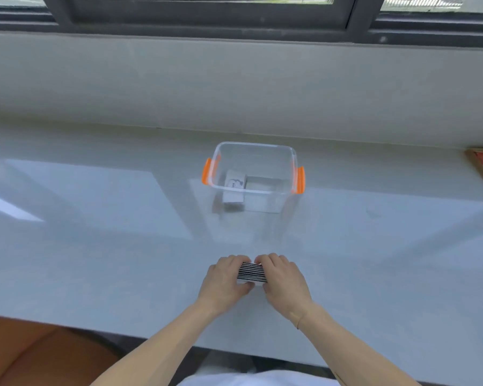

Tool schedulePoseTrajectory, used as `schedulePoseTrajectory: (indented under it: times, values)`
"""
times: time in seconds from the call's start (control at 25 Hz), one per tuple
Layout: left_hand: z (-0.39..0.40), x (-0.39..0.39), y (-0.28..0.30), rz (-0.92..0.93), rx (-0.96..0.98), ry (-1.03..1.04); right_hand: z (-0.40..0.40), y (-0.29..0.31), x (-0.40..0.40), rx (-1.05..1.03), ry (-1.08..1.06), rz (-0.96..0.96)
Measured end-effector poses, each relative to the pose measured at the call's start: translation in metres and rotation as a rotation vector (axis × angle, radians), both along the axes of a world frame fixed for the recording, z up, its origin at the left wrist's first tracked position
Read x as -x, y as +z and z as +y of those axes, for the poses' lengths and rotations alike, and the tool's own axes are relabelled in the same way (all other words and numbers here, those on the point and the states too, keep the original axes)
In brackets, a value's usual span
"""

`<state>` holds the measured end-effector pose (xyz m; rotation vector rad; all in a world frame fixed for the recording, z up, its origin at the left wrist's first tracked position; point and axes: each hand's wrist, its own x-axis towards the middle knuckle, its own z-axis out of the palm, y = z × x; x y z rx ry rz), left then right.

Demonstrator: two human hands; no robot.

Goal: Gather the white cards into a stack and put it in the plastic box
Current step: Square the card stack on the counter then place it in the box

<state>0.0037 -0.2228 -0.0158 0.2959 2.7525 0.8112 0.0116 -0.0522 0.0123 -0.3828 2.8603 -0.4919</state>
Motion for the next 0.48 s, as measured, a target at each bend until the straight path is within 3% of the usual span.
schedulePoseTrajectory:
  times: [0.16,0.48]
  values:
    - [-0.004,-0.004,-0.019,0.050,0.192,-0.080,-0.011,-0.016,-0.014,-0.128,0.013,0.077]
    - [-0.018,0.002,-0.018,-0.129,0.046,-0.020,-0.016,-0.022,-0.004,-0.192,-0.066,0.062]
